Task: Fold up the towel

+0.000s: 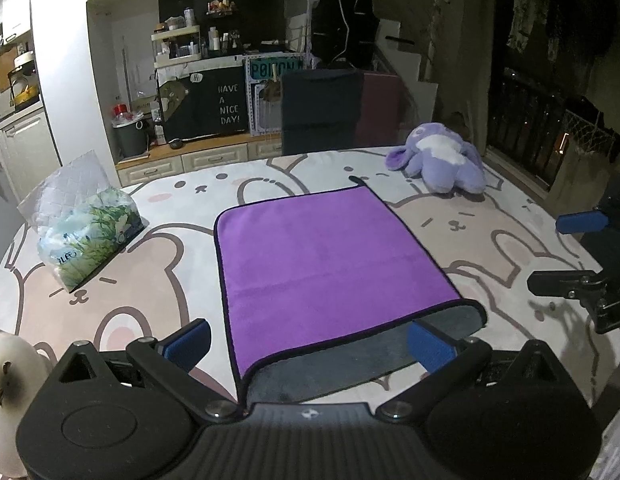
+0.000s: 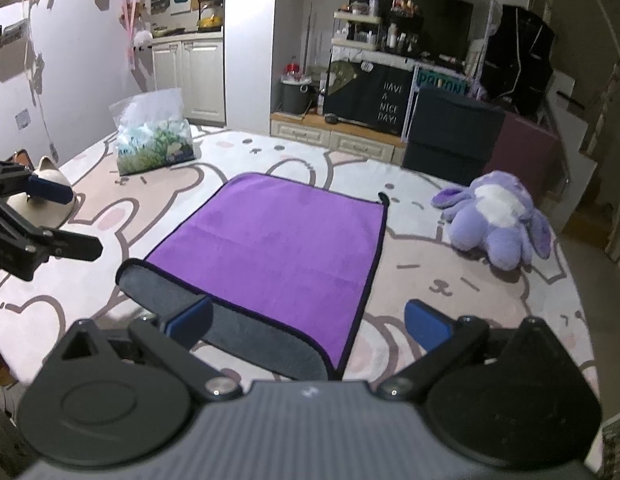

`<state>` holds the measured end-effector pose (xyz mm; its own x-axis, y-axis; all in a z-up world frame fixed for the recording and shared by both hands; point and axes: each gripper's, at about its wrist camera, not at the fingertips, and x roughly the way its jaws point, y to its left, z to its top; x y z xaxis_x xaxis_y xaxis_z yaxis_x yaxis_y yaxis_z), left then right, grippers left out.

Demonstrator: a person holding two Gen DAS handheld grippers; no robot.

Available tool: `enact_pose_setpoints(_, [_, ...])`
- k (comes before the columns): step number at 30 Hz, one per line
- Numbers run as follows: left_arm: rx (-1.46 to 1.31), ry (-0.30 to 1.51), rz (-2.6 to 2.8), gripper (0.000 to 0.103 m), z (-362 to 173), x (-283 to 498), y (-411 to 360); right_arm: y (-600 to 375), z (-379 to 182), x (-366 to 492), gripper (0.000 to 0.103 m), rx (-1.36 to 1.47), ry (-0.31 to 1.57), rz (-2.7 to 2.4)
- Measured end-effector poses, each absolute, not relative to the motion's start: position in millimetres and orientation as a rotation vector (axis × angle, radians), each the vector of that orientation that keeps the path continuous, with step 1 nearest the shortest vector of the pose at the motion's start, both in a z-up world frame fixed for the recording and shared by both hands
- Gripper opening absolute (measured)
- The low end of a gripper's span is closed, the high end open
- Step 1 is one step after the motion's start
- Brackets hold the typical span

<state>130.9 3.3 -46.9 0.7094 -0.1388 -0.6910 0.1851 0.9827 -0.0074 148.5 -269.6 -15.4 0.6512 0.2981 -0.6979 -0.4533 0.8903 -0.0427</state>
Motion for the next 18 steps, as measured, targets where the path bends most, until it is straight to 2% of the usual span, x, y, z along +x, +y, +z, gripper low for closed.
enact_pose_setpoints(18, [0.007,0.809,-0.105,0.103,-102,187,47,-281,-87,220,0.103,-0.147,0.751,0.437])
